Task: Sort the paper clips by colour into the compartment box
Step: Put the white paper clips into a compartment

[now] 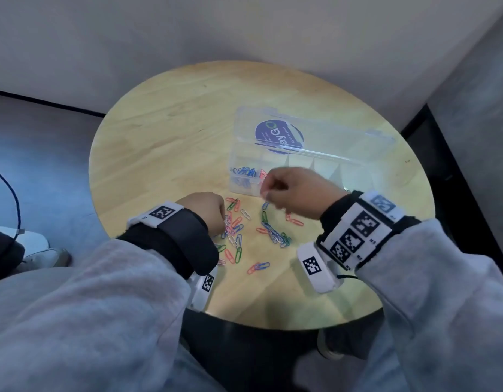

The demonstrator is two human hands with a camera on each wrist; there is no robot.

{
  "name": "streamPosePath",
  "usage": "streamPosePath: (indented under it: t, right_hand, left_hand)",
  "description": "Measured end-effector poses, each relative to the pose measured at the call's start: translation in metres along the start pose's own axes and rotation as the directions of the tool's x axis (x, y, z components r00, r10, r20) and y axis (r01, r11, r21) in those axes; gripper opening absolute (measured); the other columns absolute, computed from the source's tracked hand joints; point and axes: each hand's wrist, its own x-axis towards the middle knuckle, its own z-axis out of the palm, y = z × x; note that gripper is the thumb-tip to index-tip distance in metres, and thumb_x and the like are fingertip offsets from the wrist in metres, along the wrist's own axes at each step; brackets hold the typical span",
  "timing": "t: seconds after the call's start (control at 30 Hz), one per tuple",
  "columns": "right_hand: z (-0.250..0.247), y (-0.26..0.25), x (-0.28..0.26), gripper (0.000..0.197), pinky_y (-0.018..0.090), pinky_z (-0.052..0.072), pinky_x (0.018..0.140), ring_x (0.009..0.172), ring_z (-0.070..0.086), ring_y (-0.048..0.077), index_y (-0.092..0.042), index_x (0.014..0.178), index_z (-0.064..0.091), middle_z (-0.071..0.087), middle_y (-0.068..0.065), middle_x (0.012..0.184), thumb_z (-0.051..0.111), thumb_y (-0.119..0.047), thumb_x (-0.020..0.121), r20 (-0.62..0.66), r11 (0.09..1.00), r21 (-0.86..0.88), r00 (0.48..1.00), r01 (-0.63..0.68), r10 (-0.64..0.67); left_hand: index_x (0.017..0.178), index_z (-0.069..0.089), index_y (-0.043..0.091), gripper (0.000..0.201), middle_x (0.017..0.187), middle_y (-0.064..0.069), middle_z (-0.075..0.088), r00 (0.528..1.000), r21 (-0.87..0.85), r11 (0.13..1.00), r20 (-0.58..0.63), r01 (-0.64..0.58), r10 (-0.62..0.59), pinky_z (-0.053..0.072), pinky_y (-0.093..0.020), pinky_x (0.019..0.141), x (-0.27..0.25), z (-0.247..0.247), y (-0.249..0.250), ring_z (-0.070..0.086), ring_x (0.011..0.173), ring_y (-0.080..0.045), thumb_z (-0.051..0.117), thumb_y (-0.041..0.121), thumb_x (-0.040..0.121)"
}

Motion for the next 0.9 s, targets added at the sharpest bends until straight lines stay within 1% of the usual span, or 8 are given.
streamPosePath:
  t: [0.03, 0.1, 0.2, 0.27, 0.37, 0.53, 0.8, 0.9]
  right_hand:
    - [0.007, -0.001, 0.001, 0.007, 0.018, 0.048, 0.065, 0.067, 0.054, 0.009, -0.024, 0.085, 0.062, 0.054, -0.013, 0.071, 0.056, -0.02, 0.088, 0.093, 0.994, -0.109, 0.996, 0.012, -0.002]
    - [0.02, 0.0, 0.006, 0.017, 0.021, 0.045, 0.076, 0.081, 0.054, 0.011, -0.022, 0.103, 0.064, 0.059, -0.013, 0.084, 0.057, -0.025, 0.087, 0.201, 0.952, -0.302, 0.979, 0.046, 0.017]
    - [0.035, 0.003, 0.017, 0.039, 0.026, 0.041, 0.084, 0.107, 0.055, 0.016, -0.023, 0.127, 0.053, 0.058, -0.004, 0.119, 0.057, -0.026, 0.088, 0.221, 0.888, -0.454, 0.974, 0.069, 0.038]
    - [0.042, 0.005, 0.025, 0.045, 0.027, 0.04, 0.085, 0.116, 0.052, 0.019, -0.022, 0.132, 0.048, 0.053, 0.0, 0.127, 0.056, -0.022, 0.088, 0.207, 0.861, -0.501, 0.978, 0.088, 0.021]
    - [0.049, 0.004, 0.034, 0.037, 0.029, 0.041, 0.082, 0.114, 0.053, 0.023, -0.018, 0.124, 0.053, 0.053, 0.004, 0.124, 0.055, -0.016, 0.088, 0.194, 0.84, -0.534, 0.981, 0.099, 0.008]
    - [0.052, 0.0, 0.04, 0.016, 0.026, 0.034, 0.07, 0.095, 0.053, 0.023, -0.014, 0.101, 0.056, 0.059, 0.006, 0.111, 0.05, -0.009, 0.088, 0.203, 0.825, -0.55, 0.979, 0.128, -0.017]
    - [0.056, 0.0, 0.036, 0.004, 0.028, 0.041, 0.067, 0.087, 0.056, 0.023, -0.016, 0.083, 0.052, 0.059, 0.005, 0.095, 0.056, -0.013, 0.082, 0.196, 0.859, -0.502, 0.981, 0.097, 0.004]
    - [0.057, -0.001, 0.039, 0.017, 0.028, 0.042, 0.064, 0.082, 0.055, 0.023, -0.02, 0.07, 0.048, 0.056, 0.002, 0.086, 0.055, -0.008, 0.079, 0.216, 0.878, -0.468, 0.976, 0.101, 0.003]
  left_hand:
    - [0.099, 0.064, 0.019, 0.019, 0.101, -0.001, 0.064, 1.0, -0.001, 1.0, 0.003, 0.003, -0.003, 0.03, -0.021, 0.051, 0.001, 0.001, 0.001, 0.05, 0.083, -0.019, 0.06, 0.014, 0.081]
    - [0.101, 0.065, 0.018, 0.021, 0.099, -0.002, 0.063, 1.0, 0.013, 1.0, 0.006, -0.002, 0.002, 0.029, -0.022, 0.051, 0.003, 0.002, 0.001, 0.05, 0.084, -0.019, 0.062, 0.014, 0.08]
    - [0.101, 0.066, 0.015, 0.021, 0.102, -0.004, 0.066, 1.0, 0.03, 0.999, 0.014, -0.01, 0.009, 0.032, -0.022, 0.054, 0.006, 0.003, 0.002, 0.052, 0.083, -0.021, 0.063, 0.015, 0.079]
    - [0.098, 0.069, 0.013, 0.02, 0.096, -0.005, 0.067, 0.999, 0.028, 1.0, 0.034, -0.001, 0.0, 0.036, -0.024, 0.061, 0.008, 0.005, 0.002, 0.053, 0.081, -0.021, 0.063, 0.014, 0.078]
    - [0.09, 0.069, 0.013, 0.013, 0.083, -0.003, 0.059, 0.998, 0.036, 0.999, 0.06, 0.007, -0.009, 0.036, -0.026, 0.061, 0.01, 0.006, 0.002, 0.048, 0.075, -0.021, 0.061, 0.013, 0.078]
    - [0.077, 0.058, 0.017, 0.005, 0.077, -0.003, 0.051, 0.997, 0.071, 0.997, 0.071, 0.01, -0.015, 0.029, -0.023, 0.049, 0.011, 0.006, 0.001, 0.043, 0.07, -0.022, 0.059, 0.013, 0.079]
    - [0.074, 0.06, 0.014, 0.005, 0.073, -0.005, 0.057, 0.995, -0.088, 0.996, 0.1, -0.004, 0.013, 0.037, -0.024, 0.063, 0.006, -0.003, -0.004, 0.049, 0.07, -0.022, 0.063, 0.013, 0.078]
    - [0.071, 0.059, 0.016, 0.011, 0.071, -0.002, 0.057, 0.996, -0.162, 0.987, 0.086, -0.007, 0.022, 0.039, -0.025, 0.066, 0.003, -0.014, -0.009, 0.051, 0.072, -0.02, 0.067, 0.015, 0.078]
